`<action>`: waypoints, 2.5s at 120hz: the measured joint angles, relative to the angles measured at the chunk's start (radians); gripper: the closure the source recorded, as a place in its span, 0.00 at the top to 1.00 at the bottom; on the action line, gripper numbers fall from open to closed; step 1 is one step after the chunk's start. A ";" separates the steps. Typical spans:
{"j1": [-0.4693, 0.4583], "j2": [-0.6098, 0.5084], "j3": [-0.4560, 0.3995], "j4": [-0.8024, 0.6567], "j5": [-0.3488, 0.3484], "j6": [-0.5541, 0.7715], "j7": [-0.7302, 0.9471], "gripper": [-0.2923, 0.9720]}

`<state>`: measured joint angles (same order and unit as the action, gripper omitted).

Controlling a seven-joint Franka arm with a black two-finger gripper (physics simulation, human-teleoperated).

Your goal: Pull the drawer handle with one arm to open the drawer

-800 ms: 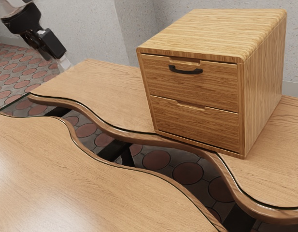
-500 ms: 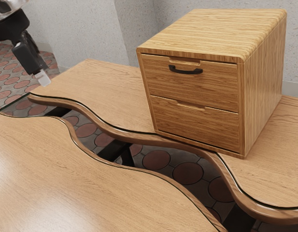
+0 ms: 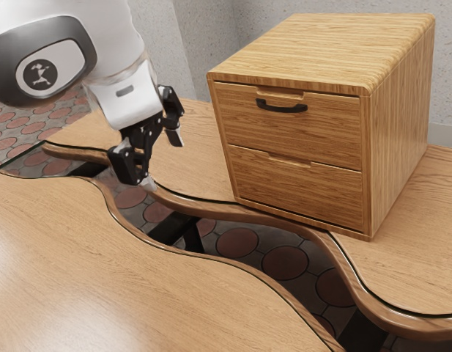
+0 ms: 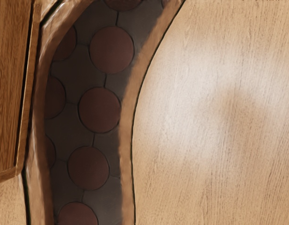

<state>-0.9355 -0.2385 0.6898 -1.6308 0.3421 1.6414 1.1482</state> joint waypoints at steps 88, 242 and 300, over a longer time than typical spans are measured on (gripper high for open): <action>0.175 0.381 -0.035 0.257 -0.281 0.344 0.298 0.77; 0.443 0.506 -0.300 0.433 -0.358 0.363 0.408 0.77; 0.603 0.543 -0.420 0.447 -0.355 0.365 0.415 0.77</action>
<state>-0.3322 0.3044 0.2699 -1.1834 -0.0129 2.0067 1.5637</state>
